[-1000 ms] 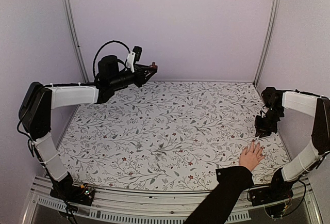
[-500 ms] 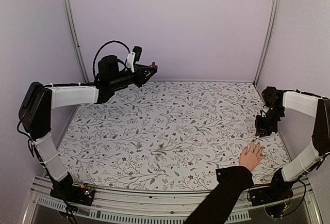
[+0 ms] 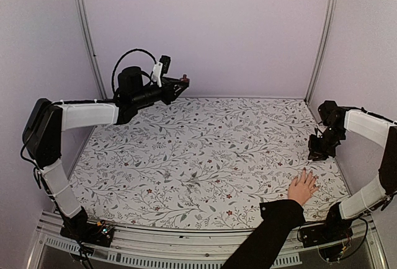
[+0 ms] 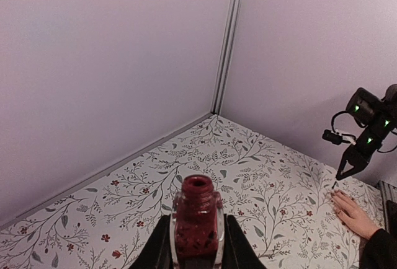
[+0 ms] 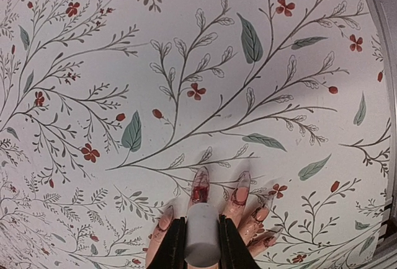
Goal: Paint the nails
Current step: Paint the nail polish on the nail.
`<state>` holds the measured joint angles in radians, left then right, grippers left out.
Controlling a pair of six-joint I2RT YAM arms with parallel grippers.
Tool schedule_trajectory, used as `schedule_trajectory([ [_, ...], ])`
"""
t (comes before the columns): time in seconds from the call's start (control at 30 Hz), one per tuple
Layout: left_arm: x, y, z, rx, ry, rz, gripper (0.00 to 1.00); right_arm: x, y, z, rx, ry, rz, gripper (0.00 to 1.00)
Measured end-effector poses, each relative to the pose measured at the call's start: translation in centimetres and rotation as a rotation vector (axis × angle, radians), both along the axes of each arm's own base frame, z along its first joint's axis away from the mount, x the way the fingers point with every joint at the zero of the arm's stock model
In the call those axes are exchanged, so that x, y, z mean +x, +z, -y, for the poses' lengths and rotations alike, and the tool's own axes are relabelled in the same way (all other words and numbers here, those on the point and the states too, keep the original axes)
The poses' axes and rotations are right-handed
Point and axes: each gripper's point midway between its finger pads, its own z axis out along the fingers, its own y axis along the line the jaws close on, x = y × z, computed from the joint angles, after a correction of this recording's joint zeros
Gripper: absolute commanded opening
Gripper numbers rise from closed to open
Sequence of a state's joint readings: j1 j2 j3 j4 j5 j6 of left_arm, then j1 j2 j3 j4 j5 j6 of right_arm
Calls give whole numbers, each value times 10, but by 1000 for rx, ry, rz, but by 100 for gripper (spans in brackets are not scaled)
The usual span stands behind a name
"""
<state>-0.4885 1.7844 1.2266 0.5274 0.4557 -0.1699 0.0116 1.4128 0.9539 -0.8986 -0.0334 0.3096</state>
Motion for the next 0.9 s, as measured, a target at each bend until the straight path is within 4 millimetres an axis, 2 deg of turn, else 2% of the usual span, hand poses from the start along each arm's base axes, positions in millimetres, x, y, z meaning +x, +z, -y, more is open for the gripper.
schedule_trajectory([
  [0.47,0,0,0,0,1,0,0,-4,-13,-5,25,20,-57,0],
  [0.9,0,0,0,0,0,0,0,-8,-17,-5,24,19,-87,0],
])
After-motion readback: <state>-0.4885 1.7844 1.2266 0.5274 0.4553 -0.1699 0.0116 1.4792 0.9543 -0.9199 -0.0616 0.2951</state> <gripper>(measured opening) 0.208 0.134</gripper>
